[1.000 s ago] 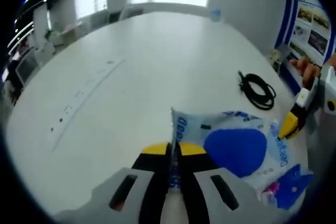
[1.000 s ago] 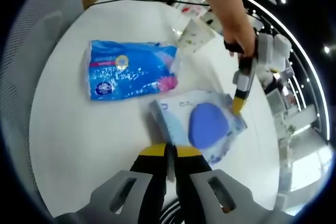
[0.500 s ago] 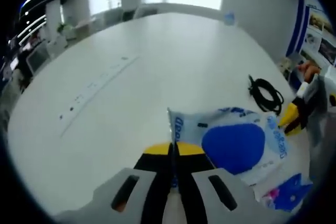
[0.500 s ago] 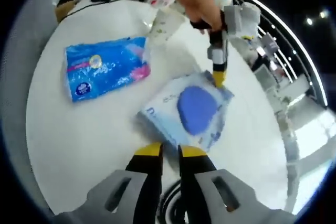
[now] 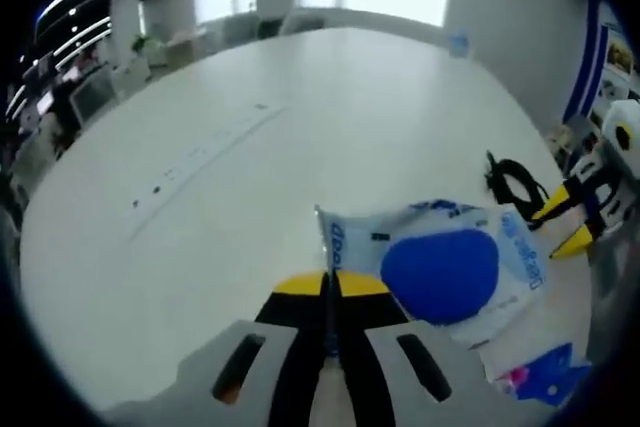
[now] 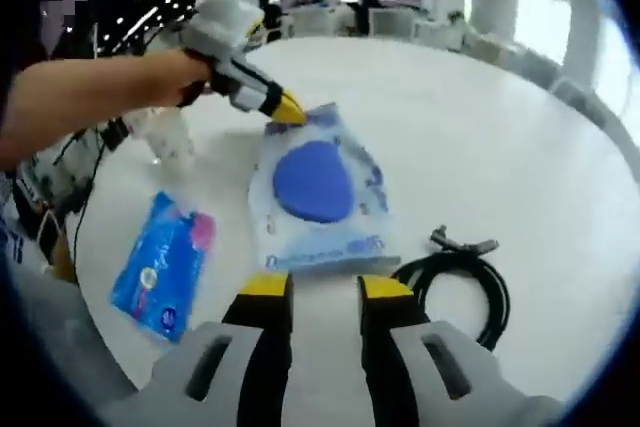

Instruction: Arrange the tabletop items into an orderly group along one side of the table until the central work area is clear of visible clutter.

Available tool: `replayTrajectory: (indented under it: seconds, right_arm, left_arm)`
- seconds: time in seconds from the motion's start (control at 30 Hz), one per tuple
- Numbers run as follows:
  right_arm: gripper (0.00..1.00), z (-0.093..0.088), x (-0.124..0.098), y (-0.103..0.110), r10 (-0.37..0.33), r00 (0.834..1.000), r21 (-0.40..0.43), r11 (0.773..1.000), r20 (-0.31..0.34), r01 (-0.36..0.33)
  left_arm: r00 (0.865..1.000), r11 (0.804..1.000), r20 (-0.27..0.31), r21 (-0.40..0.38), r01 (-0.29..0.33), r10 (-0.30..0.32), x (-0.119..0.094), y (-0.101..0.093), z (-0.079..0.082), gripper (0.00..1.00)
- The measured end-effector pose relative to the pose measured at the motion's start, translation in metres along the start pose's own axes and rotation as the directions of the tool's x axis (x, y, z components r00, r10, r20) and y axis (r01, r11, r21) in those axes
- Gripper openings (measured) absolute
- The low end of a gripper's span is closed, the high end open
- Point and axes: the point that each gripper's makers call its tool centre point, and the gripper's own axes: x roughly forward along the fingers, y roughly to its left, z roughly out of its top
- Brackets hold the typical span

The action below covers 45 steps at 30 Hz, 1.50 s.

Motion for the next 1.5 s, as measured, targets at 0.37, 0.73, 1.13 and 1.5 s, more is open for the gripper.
replayTrajectory:
  seconds: [0.37, 0.73, 1.13, 1.5]
  right_arm:
    - [0.28, 0.004, 0.016, -0.003, -0.024, 1.000, 0.353, 0.935, -0.012, 0.027]
    - [0.09, -0.002, 0.021, -0.002, -0.004, 1.000, 0.369, 0.929, -0.029, 0.015]
    - [0.03, 0.027, 0.000, -0.024, -0.033, 0.998, 0.290, 0.957, 0.046, 0.018]
    - [0.02, 0.067, -0.023, -0.039, -0.048, 0.994, 0.133, 0.990, 0.096, 0.035]
  left_arm:
    - [0.999, 0.999, -0.002, -0.018, -0.039, 0.039, -0.004, 0.000, -0.002, 0.00]
    - [0.999, 0.999, -0.003, -0.020, -0.048, 0.048, -0.011, -0.004, -0.001, 0.00]
    - [0.995, 0.996, 0.061, -0.040, -0.082, 0.084, -0.054, -0.011, 0.020, 0.00]
    - [0.981, 0.988, 0.136, -0.080, -0.129, 0.139, -0.095, -0.018, 0.034, 0.00]
